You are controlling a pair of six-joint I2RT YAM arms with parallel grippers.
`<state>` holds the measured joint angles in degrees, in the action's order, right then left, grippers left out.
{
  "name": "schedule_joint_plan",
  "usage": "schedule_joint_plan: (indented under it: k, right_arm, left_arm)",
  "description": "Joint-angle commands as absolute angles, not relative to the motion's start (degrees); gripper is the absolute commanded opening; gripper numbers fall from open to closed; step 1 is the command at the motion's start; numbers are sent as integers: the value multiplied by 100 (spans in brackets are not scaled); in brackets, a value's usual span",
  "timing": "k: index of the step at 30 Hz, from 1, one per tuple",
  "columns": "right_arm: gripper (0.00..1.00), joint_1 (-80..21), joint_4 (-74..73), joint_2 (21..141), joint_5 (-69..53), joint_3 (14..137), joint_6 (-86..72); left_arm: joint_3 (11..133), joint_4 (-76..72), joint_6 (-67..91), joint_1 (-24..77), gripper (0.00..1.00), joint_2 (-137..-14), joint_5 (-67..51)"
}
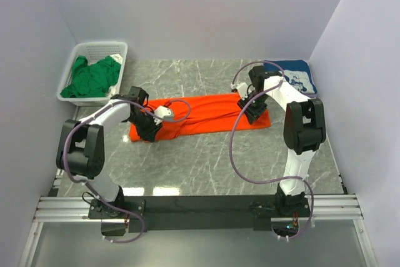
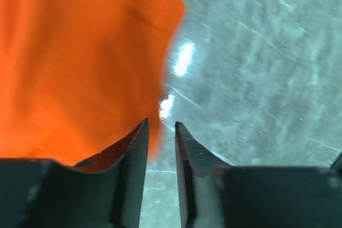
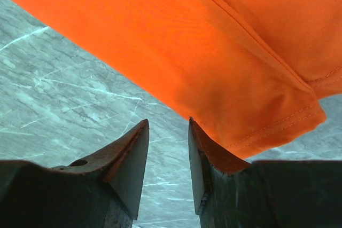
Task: Fold and stack the t-shirts
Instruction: Fold the tshirt
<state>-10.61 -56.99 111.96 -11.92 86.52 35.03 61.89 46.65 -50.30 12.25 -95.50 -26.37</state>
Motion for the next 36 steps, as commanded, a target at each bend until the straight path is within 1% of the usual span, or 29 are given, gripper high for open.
schedule_joint_plan:
  k: [1, 6, 9, 10, 12, 15, 23, 31, 35, 36]
  right_arm:
    - [43, -1037, -5704, 10960, -1195, 8648, 3533]
    - [43, -1028, -5730, 10925, -1222, 8640, 3516]
    - [43, -1028, -5713, 10890, -1187, 8596, 3524]
    - [43, -1028, -5713, 10872, -1178, 8578, 3524]
    - [43, -1028, -5713, 10872, -1169, 8561, 3533]
    - [43, -1037, -5695, 10863, -1143, 8526, 3533]
    - [43, -1028, -5616, 10872, -1160, 8455, 3480]
    - [43, -1028, -5608, 10863, -1134, 8429, 3498]
    - [43, -1028, -5590, 10846, -1108, 8394, 3516]
    - [43, -1028, -5590, 10846, -1099, 8402, 3524]
  left_arm:
    - [6038, 4562, -5054, 1187, 33, -9028, -2848]
    - [5994, 4412, -4668, 1029, 35, -8886, -2795]
    - [5994, 4438, -4395, 696, 37, -9043, -2847]
    - [6020, 4612, -4299, 607, 39, -9096, -2909]
    - [6099, 4833, -4245, 440, 45, -9236, -3197]
    - [6003, 4975, -4026, 185, 47, -9246, -3514]
    - [5511, 4308, -3051, 70, 48, -9457, -3428]
    - [5572, 3990, -2672, 9, 47, -9808, -3103]
    - [5546, 3964, -2663, 9, 46, -9712, -2848]
    - [5537, 3973, -2672, -139, 46, -9660, -2769]
